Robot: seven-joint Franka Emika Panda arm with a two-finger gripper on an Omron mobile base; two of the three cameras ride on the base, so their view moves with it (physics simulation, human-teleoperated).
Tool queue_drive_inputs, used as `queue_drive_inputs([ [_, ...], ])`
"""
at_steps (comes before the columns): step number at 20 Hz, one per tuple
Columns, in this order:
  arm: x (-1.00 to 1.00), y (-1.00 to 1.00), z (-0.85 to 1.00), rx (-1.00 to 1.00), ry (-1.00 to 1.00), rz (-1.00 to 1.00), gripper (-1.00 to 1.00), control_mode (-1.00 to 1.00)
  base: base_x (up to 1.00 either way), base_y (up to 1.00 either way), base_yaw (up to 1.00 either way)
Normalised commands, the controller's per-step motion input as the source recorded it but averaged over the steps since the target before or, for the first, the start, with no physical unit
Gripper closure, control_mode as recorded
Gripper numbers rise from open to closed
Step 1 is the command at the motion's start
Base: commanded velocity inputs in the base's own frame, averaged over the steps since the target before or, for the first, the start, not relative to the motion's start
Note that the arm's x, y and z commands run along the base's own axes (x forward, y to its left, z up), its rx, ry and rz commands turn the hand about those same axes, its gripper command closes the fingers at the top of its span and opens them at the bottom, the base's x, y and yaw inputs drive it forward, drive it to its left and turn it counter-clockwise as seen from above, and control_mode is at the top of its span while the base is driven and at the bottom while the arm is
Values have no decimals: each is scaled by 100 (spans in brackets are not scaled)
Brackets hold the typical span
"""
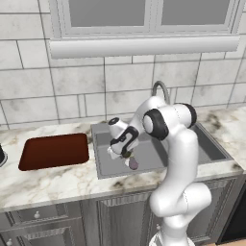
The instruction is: Pick up all produce items and place them in the sink. Turn on the sink faucet to wash them. Then turn the sink off and put them in the tray.
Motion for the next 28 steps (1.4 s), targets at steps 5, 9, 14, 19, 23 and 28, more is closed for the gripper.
queue_drive_inputs([
  [5,25,0,-32,0,3,0,100,-100,0,0,0],
  [9,12,0,-28,0,0,0,100,-100,0,0,0],
  [14,3,0,-24,0,0,0,100,-100,0,0,0],
  [19,0,0,-30,0,7,0,100,-100,0,0,0],
  [23,0,0,-19,0,5,0,-100,-100,0,0,0],
  [28,0,0,-6,3,0,0,-100,-100,0,0,0],
])
